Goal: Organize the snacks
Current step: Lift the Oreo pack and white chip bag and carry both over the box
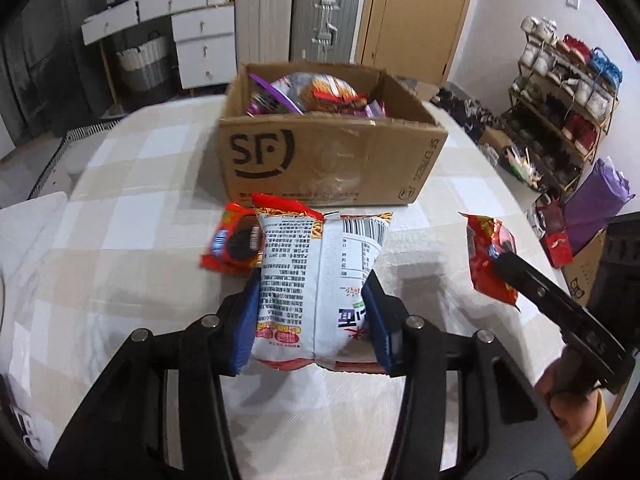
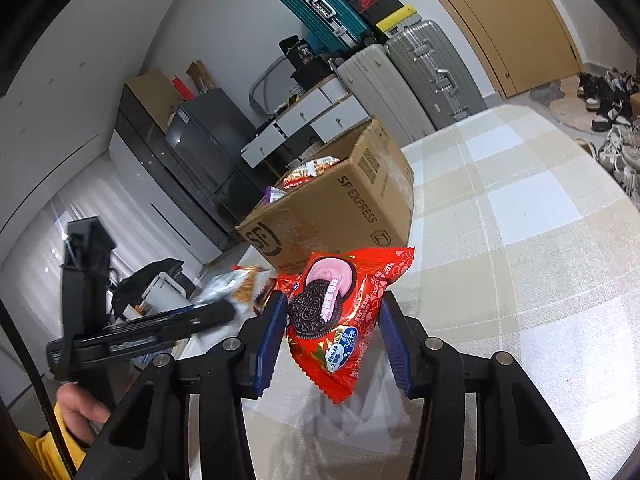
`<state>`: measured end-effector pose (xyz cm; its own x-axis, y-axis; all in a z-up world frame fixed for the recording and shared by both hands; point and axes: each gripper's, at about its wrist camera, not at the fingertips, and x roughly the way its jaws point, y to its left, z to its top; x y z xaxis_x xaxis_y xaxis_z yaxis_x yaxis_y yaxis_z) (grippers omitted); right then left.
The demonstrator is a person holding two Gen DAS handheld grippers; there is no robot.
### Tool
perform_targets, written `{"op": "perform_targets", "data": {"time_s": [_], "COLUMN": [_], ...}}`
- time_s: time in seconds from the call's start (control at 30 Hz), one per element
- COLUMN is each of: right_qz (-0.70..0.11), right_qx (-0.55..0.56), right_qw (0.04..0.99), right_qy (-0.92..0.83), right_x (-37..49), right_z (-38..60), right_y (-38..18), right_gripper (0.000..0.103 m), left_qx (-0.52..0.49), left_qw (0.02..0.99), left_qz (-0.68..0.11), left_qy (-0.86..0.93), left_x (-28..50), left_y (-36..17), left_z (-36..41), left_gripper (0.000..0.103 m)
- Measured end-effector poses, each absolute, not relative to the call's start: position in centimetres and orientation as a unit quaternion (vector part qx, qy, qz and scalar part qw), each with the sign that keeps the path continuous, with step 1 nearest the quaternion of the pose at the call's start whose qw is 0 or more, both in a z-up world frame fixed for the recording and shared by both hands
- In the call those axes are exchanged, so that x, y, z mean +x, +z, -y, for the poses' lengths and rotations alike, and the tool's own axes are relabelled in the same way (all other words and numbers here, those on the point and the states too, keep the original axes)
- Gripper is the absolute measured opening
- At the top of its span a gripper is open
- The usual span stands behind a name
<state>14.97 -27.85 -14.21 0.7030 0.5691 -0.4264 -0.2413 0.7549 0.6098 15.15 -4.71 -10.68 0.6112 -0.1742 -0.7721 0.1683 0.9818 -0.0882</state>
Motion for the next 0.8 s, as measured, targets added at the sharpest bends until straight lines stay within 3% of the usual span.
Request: {"op": "perform_targets", "data": {"time_s": [0.53, 0.8], "right_qz": [-0.274, -0.282], "right_qx": [0.21, 0.211], "right_qw": [0.888, 0.887], "right_qy": [0.303, 0.3], "right_x": [10.3, 8.0], "right_z": [21.3, 19.4], "right_y": [-3.8, -2.9], "right_gripper": [0.047, 0.047], "left_qx": [-0.046, -0.074], "left_qw": [0.926, 0.926], "left_qz": [-0.352, -0.34], "left_qy": [-0.127, -0.145], "left_x": [5.0, 1.8], "left_y": [-3.7, -2.7], "left_z": [-1.9, -4.4], "left_gripper": [0.045, 0.044]}}
